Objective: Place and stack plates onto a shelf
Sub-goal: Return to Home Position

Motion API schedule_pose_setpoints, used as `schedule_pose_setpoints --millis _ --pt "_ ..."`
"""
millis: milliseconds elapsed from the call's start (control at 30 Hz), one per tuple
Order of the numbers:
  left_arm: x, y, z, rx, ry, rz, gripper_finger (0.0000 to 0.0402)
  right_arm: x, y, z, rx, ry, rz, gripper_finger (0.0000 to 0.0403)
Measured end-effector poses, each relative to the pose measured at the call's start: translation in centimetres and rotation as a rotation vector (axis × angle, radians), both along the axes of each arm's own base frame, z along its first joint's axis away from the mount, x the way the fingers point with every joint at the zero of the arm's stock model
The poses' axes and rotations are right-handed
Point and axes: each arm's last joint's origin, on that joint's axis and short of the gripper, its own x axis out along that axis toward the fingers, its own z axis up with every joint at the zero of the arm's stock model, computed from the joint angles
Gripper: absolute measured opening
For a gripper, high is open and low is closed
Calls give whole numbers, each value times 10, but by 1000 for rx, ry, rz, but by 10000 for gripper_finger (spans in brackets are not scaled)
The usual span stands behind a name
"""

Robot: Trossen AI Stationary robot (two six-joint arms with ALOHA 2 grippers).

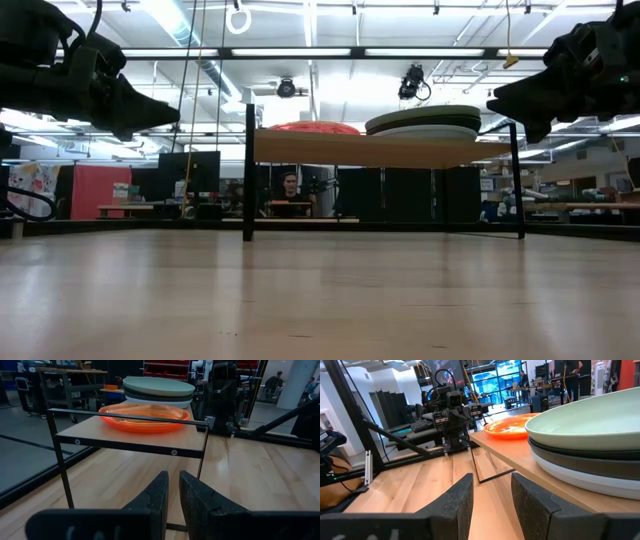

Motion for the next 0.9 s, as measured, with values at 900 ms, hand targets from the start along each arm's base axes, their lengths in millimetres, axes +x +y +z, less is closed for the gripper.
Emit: schedule_pose_setpoints --millis 900 --pt "-8 -2 19 42 -217 2 50 0 0 0 0 -2 1 139"
